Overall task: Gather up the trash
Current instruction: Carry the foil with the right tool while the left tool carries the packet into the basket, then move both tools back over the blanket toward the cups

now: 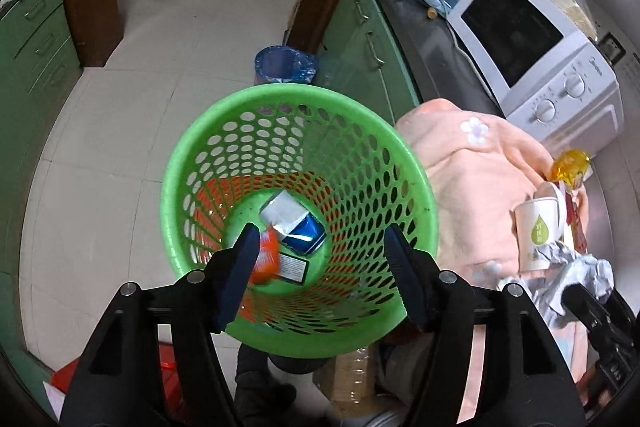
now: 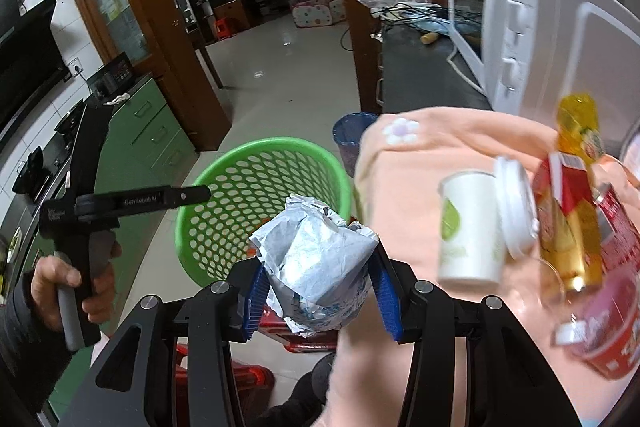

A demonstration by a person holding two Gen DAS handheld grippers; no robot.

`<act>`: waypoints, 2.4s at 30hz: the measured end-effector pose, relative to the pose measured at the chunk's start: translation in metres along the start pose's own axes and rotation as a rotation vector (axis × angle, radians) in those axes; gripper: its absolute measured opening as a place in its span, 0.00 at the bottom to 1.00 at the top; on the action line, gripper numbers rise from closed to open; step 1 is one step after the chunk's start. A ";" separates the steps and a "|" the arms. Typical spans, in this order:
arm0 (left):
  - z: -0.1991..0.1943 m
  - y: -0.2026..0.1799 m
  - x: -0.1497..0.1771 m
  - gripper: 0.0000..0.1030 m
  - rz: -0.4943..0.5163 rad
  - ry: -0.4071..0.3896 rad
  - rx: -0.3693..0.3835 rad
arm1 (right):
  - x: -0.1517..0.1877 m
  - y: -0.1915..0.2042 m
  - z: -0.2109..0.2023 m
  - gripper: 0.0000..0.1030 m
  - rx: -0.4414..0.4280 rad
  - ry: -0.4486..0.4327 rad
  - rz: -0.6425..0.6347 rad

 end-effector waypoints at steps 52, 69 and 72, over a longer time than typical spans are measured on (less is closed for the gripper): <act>-0.032 -0.019 0.024 0.72 -0.012 -0.036 0.037 | 0.046 -0.129 -0.044 0.78 0.188 0.015 0.140; -0.018 -0.032 0.032 0.72 0.008 0.000 0.040 | 0.056 -0.139 -0.026 0.73 0.171 0.054 0.080; -0.016 -0.033 0.033 0.72 0.008 0.006 0.039 | 0.053 -0.137 -0.022 0.73 0.151 0.062 0.049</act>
Point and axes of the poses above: each gripper's, at about its wrist camera, not at the fingertips, and z roughly the way its jaws point, y to its left, x to its underside, the point moved 9 cm from there along z, roughly the way its jaws point, and after that the axes turned 2 degrees about -z, right-handed, at the moved point
